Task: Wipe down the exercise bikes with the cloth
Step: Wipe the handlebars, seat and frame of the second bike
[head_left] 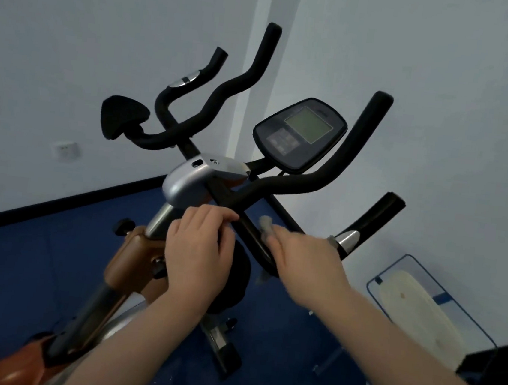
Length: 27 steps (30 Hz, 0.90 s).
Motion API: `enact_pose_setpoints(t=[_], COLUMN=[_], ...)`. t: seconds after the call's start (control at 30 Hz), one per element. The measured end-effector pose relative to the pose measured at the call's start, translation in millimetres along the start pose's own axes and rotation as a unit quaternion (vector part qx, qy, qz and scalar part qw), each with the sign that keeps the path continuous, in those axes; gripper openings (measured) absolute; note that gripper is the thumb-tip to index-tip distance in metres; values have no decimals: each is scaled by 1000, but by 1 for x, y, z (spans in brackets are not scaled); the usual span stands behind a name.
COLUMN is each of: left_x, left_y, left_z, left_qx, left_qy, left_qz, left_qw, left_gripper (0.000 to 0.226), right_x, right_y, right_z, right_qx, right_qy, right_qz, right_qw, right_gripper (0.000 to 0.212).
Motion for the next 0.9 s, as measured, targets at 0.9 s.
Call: enact_pose_setpoints(t=[0.9], left_x=[3], left_y=[0], left_z=[0], left_qx=[36], left_qy=[-24], left_qz=[7], left_qw=[999], left_gripper=[18], right_x=[-7], right_y=[28], right_z=[-25], right_qx=[140], right_qy=[-109], right_qz=[-150], right_qw=[973], right_gripper=[39])
Point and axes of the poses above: each hand's wrist, its own x-axis towards the middle knuckle, its own z-axis out of the palm, y = z × x, the point moved 3 cm from there along x, towards the middle knuckle, and after that the axes turned 6 degrees about -y, right-handed, at the moved point
